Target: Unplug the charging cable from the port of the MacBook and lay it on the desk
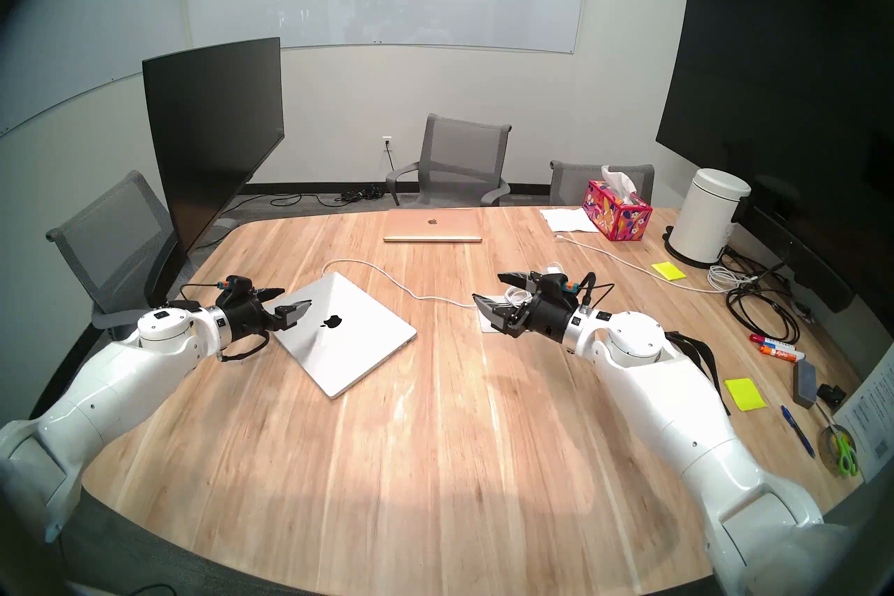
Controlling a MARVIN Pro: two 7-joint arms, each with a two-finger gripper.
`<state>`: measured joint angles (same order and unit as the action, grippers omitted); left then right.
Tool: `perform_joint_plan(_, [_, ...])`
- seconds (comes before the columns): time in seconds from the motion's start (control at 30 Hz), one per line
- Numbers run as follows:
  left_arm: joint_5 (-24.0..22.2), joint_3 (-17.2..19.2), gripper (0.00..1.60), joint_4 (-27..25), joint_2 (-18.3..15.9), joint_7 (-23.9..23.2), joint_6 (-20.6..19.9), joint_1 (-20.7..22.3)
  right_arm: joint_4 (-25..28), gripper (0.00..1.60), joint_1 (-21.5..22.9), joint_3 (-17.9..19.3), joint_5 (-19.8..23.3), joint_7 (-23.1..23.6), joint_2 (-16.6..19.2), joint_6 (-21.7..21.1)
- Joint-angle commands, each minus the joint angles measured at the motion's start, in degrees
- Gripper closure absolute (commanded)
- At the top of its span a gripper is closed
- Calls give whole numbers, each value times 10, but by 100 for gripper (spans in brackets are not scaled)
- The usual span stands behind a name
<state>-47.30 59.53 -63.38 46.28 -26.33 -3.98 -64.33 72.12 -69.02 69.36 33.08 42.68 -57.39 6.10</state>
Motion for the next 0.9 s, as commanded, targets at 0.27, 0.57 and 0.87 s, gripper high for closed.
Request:
perform_joint_plan(0.27, [-3,9,0,106,61,-2,-46,106,7,0,7,4,2,1,1,1])
perform_joint_plan(0.57, [8,0,0,161,83,-9,-50,141,7,0,7,4,2,1,1,0])
perform_joint_plan(0.87, [15,6,0,164,95,28,-61,149,7,0,7,4,2,1,1,0])
